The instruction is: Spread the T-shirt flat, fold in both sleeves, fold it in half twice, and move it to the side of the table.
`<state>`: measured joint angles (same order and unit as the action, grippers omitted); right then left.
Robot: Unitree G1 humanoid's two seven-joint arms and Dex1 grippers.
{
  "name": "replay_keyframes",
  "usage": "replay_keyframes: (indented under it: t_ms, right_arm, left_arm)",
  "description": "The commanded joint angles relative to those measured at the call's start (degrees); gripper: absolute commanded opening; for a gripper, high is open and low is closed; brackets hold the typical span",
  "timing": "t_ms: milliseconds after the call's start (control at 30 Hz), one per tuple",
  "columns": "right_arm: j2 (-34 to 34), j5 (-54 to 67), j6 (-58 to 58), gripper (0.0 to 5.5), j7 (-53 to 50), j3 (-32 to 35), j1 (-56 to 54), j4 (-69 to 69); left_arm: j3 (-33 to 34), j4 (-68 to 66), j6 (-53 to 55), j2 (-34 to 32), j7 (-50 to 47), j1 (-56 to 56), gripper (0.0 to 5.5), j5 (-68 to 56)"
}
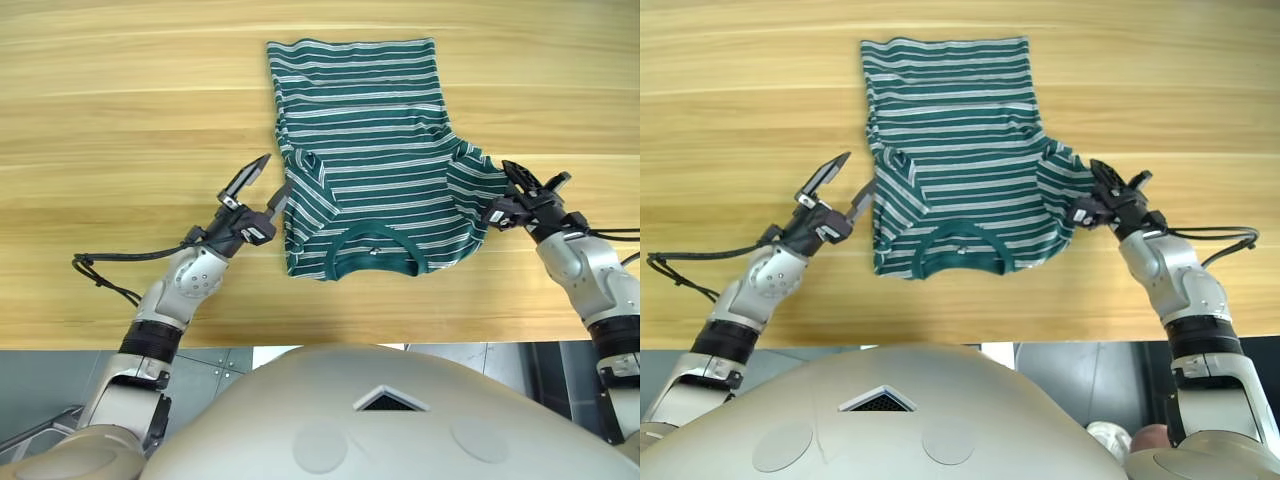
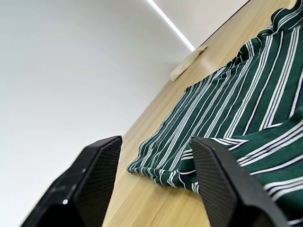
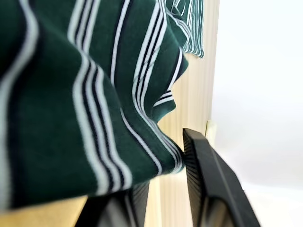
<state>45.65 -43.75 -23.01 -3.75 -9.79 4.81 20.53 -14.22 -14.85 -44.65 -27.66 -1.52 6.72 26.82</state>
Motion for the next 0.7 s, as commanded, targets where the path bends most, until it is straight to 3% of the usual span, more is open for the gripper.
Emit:
replay_keyframes:
  t_ms: [33, 200, 500, 700]
  right_arm:
    - [-0.3, 0.0, -0.1, 0.55, 1.8, -2.6, 2.5, 1.6]
    - [-0.2, 0.6, 0.2, 0.02, 1.4, -3.0, 2.5, 2.2]
    - [-0.9, 2.1, -1.4, 0.02, -0.6, -2.8, 2.5, 1.2]
    - [-4.3, 10.3, -5.3, 0.02, -0.4, -0.6, 3.0, -9.3]
  left_arm:
    - [0.5, 0.3, 0.2, -0.1, 0.1, 0.1, 2.74, 0.7]
    - [0.8, 0.0, 0.1, -0.4, 0.2, -0.2, 2.74, 0.6]
    - [1.5, 0.1, -0.1, -0.3, 0.2, -0.2, 2.74, 0.6]
    - [1.8, 0.0, -0.1, -0.2, 0.0, 0.0, 2.74, 0.7]
